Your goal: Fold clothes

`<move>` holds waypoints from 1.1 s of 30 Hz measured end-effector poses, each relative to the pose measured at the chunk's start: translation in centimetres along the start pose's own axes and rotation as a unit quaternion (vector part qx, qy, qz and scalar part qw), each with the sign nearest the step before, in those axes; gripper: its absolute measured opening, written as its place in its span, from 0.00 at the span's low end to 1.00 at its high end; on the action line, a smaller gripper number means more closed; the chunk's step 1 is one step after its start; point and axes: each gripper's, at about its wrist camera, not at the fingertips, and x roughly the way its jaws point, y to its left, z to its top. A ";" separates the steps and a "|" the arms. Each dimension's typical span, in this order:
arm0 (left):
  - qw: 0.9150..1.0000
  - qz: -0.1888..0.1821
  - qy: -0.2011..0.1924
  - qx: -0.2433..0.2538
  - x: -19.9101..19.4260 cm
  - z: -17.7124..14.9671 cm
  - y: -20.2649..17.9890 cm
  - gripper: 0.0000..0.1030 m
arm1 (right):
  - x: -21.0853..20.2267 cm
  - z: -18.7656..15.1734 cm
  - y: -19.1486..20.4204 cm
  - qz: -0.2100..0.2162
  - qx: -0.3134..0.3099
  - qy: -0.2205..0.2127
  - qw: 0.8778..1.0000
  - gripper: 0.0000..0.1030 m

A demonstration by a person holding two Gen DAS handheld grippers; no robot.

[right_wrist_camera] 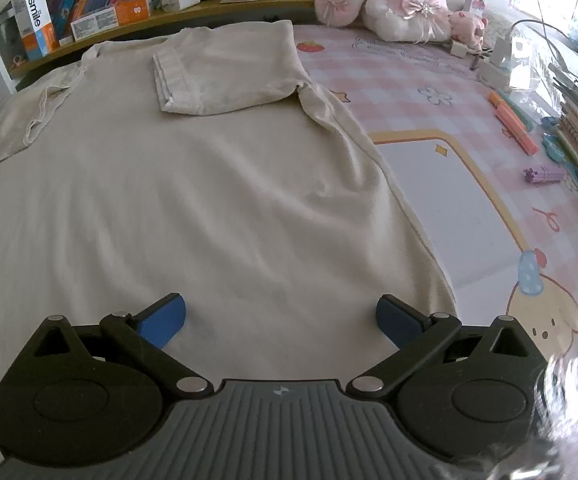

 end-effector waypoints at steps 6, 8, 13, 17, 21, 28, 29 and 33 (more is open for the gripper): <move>0.989 -0.005 -0.007 0.148 1.6 -0.6 -8.3 0.26 | -0.2 -0.1 0.8 0.016 -0.020 0.004 1.000 1.00; 0.984 0.024 0.007 0.176 3.1 -0.7 -9.6 0.26 | -0.3 -0.3 0.8 0.020 -0.024 0.003 0.999 1.00; 0.978 0.080 0.002 0.194 4.4 -0.8 -10.1 0.27 | -0.5 -0.5 0.7 0.026 -0.032 -0.001 0.999 1.00; 0.983 0.055 -0.010 0.177 3.4 -0.1 -9.6 0.04 | -0.4 -0.5 0.6 0.029 -0.035 -0.003 0.999 1.00; 0.990 0.008 0.009 0.144 2.9 0.4 -9.0 0.09 | -0.3 -0.5 0.6 0.030 -0.036 -0.006 0.999 1.00; 0.996 -0.017 -0.007 0.090 3.0 0.7 -7.9 0.40 | -0.3 -0.3 0.7 0.028 -0.037 -0.006 0.999 1.00; 0.997 -0.024 -0.020 0.069 2.7 1.0 -7.5 0.42 | -0.3 -0.3 0.7 0.028 -0.038 -0.006 0.999 1.00; 0.999 -0.006 -0.048 0.004 3.3 3.0 -6.0 0.42 | -0.5 -0.5 0.7 0.028 -0.040 -0.006 0.999 1.00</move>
